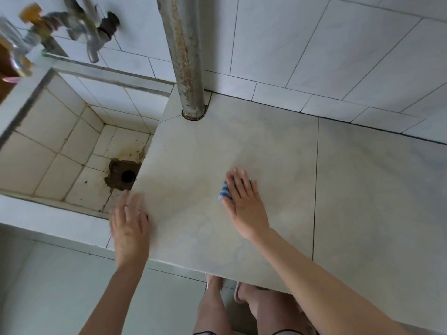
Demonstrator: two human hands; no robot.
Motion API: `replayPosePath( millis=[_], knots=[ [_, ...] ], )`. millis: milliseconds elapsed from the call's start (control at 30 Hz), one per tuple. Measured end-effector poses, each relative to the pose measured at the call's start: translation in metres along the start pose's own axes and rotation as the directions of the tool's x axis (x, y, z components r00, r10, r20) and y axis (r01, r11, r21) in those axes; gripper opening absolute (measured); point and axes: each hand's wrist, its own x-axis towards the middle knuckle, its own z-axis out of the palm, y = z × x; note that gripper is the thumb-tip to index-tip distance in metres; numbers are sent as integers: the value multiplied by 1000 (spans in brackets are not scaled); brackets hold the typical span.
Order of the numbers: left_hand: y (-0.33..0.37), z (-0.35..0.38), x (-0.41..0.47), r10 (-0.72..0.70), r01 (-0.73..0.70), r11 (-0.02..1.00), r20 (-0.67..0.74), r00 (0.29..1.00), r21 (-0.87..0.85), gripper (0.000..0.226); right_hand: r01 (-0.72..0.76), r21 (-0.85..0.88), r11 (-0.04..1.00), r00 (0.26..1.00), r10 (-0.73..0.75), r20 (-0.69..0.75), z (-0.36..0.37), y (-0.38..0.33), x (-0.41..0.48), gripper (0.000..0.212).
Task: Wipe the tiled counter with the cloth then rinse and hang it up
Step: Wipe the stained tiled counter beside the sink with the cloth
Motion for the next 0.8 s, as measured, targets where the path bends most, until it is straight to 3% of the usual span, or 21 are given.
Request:
replayPosePath(
  millis=[100,267,333,467,600,667,800],
  knots=[
    [-31,-11,-7,-191,190,980,6,982,64,47,173,46,984,984,-175,36,24,-51,-31,55],
    [-46,-14,-7,-216,210,967,27,976,144,55,348,117,930,936,-353,22,28,-107,-44,49],
    [-50,-15,-3,-237,234,962,2,972,139,53,477,58,877,875,-480,62,15,-97,-28,48],
    [-63,-20,5,-294,293,941,-17,956,170,55,738,-11,675,667,-727,160,22,-76,-15,47],
    [-66,-16,8,-317,317,933,-24,948,169,56,787,-53,614,611,-767,195,35,-80,3,48],
    [-65,-14,9,-335,336,926,-33,942,172,57,749,-99,655,661,-729,178,34,-83,29,47],
    [-65,-12,8,-341,344,918,-50,939,195,58,459,-111,881,887,-450,102,20,-85,106,59]
  ],
)
